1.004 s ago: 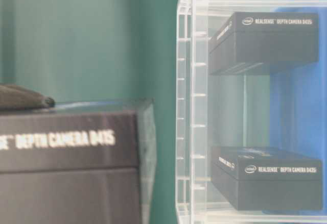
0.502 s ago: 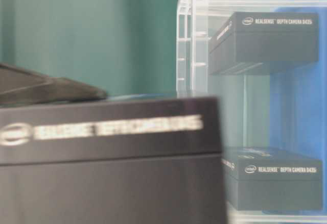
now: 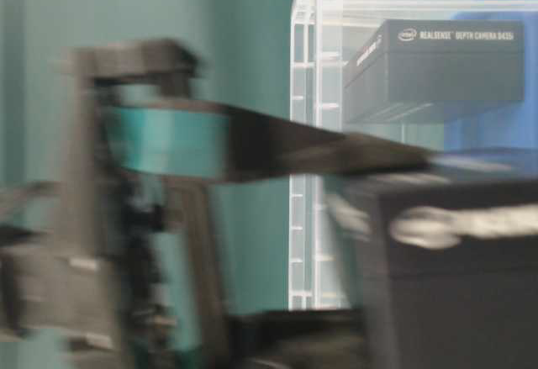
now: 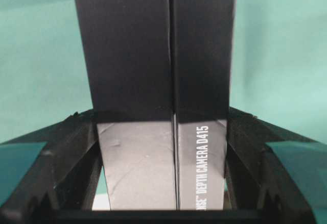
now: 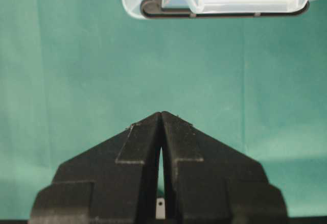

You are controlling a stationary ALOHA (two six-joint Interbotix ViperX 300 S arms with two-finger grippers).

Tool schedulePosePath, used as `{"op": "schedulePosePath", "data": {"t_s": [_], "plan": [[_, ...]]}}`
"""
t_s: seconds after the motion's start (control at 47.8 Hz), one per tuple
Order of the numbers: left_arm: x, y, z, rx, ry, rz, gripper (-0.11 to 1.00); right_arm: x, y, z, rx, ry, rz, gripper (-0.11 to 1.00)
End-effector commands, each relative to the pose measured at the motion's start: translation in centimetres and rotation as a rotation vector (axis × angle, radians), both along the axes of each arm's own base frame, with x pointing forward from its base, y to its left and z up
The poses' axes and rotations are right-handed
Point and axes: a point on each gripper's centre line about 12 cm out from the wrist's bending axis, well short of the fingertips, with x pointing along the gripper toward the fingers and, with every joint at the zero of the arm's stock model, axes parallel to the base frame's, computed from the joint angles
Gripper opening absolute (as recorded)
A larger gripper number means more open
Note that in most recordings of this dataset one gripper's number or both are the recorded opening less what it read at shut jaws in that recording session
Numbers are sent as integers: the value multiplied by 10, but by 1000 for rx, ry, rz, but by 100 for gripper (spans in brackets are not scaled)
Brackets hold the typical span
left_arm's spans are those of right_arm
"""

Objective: Take the box out of the case with the left arm.
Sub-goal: 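Carry the held box out of the case toward the front, then lower the box onto the cloth in front and open the left gripper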

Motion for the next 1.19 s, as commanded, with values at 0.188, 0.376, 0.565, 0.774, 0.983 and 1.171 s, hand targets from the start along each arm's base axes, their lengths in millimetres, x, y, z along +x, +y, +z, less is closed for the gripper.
{"op": "schedulePosePath", "data": {"t_s": [0.188,0.376,0.565,0.774,0.983,1.171], "plan": [[-4,2,-26,1,-13,0,61,3,0,3,-1,-8,-3,3],[-2,14,-39,19,-26,19,61,4,0,2,0,-2,-4,3],[2,17,-45,10,-68,33,61,5,0,1,0,1,-4,3],[-2,17,-50,4,-60,32,61,5,0,1,0,3,-4,3],[0,16,-50,-4,-71,35,61,5,-1,1,-2,3,-3,3],[2,13,-49,-9,-87,32,61,4,0,2,-1,1,-3,3]]}}
